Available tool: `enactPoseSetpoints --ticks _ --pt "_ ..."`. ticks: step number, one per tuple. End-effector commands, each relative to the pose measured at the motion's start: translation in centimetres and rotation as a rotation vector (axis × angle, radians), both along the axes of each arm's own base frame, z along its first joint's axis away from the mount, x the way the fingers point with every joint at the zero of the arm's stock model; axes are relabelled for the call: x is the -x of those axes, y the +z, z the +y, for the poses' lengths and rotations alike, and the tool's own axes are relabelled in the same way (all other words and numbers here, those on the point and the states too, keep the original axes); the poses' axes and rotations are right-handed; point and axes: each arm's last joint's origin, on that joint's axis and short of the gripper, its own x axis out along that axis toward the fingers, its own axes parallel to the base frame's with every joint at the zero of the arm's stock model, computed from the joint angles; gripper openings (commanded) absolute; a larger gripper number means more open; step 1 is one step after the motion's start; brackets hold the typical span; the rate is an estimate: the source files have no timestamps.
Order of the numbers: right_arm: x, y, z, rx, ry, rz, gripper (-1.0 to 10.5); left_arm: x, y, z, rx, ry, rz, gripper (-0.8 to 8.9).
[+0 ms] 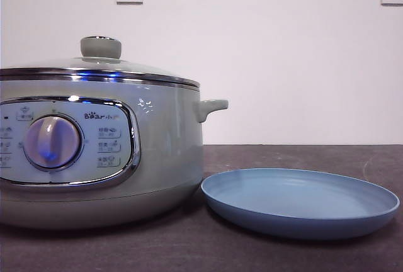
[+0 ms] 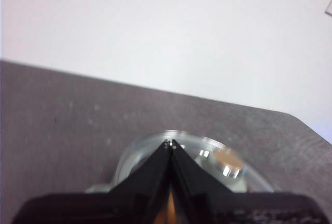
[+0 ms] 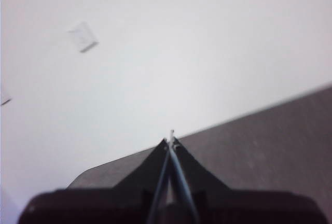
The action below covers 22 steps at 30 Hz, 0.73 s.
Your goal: Take the potato out from the steamer,put the potato on the plate,close the lid
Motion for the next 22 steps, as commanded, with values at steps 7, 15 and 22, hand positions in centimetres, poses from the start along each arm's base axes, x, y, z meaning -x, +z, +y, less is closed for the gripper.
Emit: enactPoseSetpoints --ticks 7,15,22 --pt "-2.4 10.3 0.5 0.214 0.084 -0.068 -0.1 -0.5 9.6 -0.3 -0.120 -0.063 -0.095 -0.06" --pt "-5.3 15.6 1.9 0.354 0.277 -0.012 -0.1 -2.6 14.8 -1.1 -0.210 -0.160 -0.039 -0.06" --pt "-7.9 17.5 3.1 0.412 0.506 0.092 0.1 -5.4 15.8 -2.4 -0.260 -0.327 0.129 -0.06"
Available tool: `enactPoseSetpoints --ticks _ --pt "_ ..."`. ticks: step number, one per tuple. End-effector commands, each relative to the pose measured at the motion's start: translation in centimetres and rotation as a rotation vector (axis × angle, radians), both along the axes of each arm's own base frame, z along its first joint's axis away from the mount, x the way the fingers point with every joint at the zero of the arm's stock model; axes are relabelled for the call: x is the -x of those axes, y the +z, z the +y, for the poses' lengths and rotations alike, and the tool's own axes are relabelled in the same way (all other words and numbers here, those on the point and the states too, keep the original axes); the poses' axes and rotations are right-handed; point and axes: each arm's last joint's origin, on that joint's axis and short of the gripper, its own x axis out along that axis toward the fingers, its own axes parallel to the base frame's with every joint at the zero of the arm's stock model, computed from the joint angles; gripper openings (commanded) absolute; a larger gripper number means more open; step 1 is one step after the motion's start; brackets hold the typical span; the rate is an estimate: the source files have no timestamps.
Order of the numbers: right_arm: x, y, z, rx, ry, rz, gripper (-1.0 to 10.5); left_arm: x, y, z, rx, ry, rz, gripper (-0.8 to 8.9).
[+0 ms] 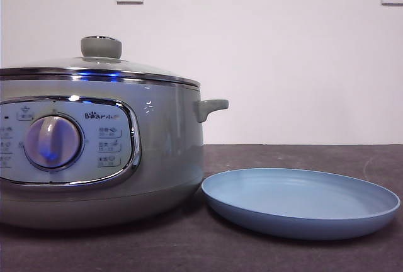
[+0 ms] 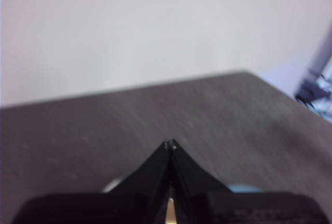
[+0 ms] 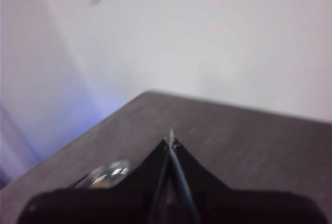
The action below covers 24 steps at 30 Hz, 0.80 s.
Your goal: Take the potato out from the steamer,put the potato on the plate,close the lid
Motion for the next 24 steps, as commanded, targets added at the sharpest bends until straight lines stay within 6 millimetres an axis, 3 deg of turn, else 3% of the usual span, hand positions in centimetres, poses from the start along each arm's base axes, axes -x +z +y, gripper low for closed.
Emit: enactPoseSetpoints --ticks 1,3,5,6,8,10,17,24 --pt "-0.6 0.7 0.4 0.040 0.046 -0.014 0.1 -1.4 -0.2 -0.6 -0.033 -0.064 0.057 -0.04" --pt "-1.0 1.1 0.6 0.042 0.053 -0.003 1.2 -2.4 -0.3 -1.0 -0.035 -0.087 0.091 0.01" --pt "-1.2 1.4 0.7 0.042 0.056 -0.005 3.2 -3.1 -0.5 -1.2 -0.039 -0.093 0.109 0.50" --pt "-1.3 1.4 0.7 0.042 0.055 -0.006 4.4 -3.3 -0.7 -1.3 -0.041 -0.095 0.116 1.36" --pt "-1.3 1.4 0.7 0.043 0.049 -0.006 5.5 -3.8 -0.8 -1.5 -0.042 -0.097 0.126 3.08" --pt "-1.3 1.4 0.7 0.043 0.049 -0.006 5.6 -4.2 -0.9 -1.6 -0.043 -0.096 0.132 3.84" --pt "-1.3 1.4 0.7 0.043 0.048 -0.005 5.5 -6.3 -1.6 -2.3 -0.056 -0.093 0.155 3.82" --pt "-1.5 1.3 0.6 0.049 0.019 0.001 5.5 -9.1 -3.5 -4.5 -0.093 -0.133 0.242 3.82"
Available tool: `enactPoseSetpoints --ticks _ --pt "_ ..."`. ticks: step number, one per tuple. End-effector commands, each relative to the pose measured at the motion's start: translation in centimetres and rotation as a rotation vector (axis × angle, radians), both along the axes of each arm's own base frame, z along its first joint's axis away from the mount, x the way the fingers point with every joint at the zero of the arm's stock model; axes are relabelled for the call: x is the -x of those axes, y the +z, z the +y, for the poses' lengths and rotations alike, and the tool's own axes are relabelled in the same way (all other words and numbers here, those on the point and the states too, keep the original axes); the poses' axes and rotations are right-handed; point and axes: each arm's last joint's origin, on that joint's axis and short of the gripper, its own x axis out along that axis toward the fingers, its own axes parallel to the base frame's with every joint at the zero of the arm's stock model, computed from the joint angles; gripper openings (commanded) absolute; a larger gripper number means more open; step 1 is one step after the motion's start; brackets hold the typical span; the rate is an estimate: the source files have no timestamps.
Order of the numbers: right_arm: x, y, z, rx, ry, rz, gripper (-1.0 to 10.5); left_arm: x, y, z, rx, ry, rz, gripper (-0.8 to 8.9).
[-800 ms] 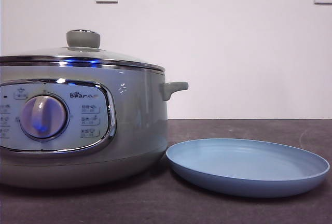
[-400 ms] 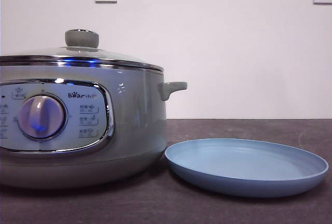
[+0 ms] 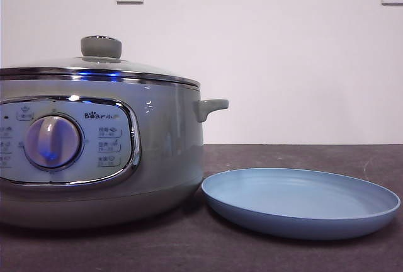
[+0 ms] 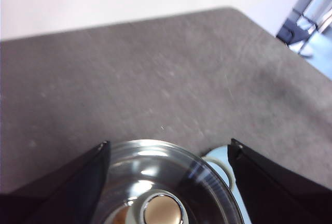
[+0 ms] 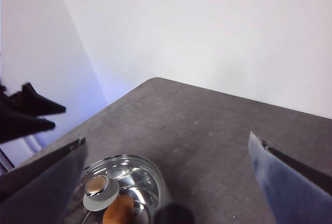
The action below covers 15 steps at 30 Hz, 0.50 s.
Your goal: Take the potato out from the steamer,put the potato on the plate,close the lid
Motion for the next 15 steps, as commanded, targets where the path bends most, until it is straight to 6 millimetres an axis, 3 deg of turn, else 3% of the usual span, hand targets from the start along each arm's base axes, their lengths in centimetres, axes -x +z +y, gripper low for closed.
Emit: enactPoseSetpoints --ticks 1,15 --pt "0.0 0.1 0.0 0.004 0.000 -0.007 5.5 -0.9 -0.9 -1.0 -0.043 -0.006 0.033 3.82" --pt "0.0 0.0 0.0 0.004 0.000 0.002 5.5 -3.0 -5.4 -5.2 -0.307 0.007 0.211 3.82"
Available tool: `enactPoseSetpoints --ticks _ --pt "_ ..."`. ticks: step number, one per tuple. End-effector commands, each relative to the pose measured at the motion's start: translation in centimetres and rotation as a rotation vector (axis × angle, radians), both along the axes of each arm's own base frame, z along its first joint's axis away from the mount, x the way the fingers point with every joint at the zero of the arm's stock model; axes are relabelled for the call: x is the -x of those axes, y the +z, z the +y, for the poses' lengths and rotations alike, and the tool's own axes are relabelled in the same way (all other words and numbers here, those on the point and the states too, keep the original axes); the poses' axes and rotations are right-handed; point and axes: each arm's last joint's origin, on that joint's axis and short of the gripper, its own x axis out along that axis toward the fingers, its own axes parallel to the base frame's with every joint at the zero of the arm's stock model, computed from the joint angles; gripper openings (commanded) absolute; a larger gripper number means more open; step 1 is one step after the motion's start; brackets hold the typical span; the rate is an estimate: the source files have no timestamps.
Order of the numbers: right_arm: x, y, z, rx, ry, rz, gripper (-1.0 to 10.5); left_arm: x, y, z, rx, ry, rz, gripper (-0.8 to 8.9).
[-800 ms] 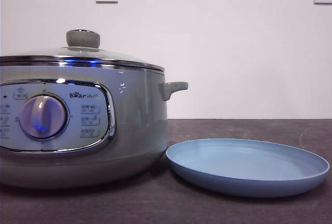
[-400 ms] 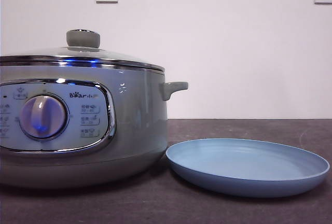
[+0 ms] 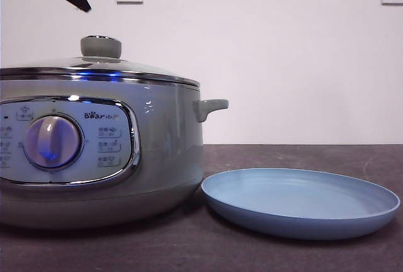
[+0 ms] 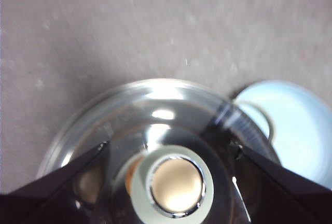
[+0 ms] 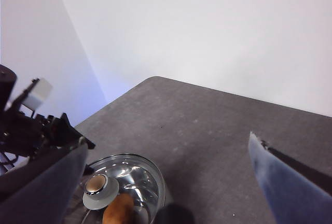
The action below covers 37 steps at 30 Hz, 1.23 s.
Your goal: Take the potato out from the steamer,put the potato on the plate,close the lid
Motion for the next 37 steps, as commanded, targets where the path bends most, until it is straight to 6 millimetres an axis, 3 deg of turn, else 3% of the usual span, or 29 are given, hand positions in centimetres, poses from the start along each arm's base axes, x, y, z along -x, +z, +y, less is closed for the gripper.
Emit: enactPoseSetpoints --ticks 1,12,19,28,37 --pt "0.0 0.1 0.0 0.003 0.000 -0.005 5.5 -0.3 -0.8 -0.6 -0.036 -0.018 0.032 3.82" --pt "0.0 0.1 0.0 0.003 0.001 -0.004 5.3 -1.3 -3.3 -1.6 -0.124 -0.045 0.165 3.81" --pt "0.0 0.1 0.0 0.003 0.001 -0.002 5.3 -1.5 -3.7 -1.7 -0.157 -0.030 0.174 3.68" --pt "0.0 0.1 0.0 0.003 0.001 -0.002 5.3 -1.5 -3.7 -1.6 -0.171 -0.031 0.173 -0.12" --pt "0.0 0.1 0.0 0.000 0.000 0.000 5.3 -1.7 -2.5 -1.7 -0.153 -0.040 0.105 -0.09"
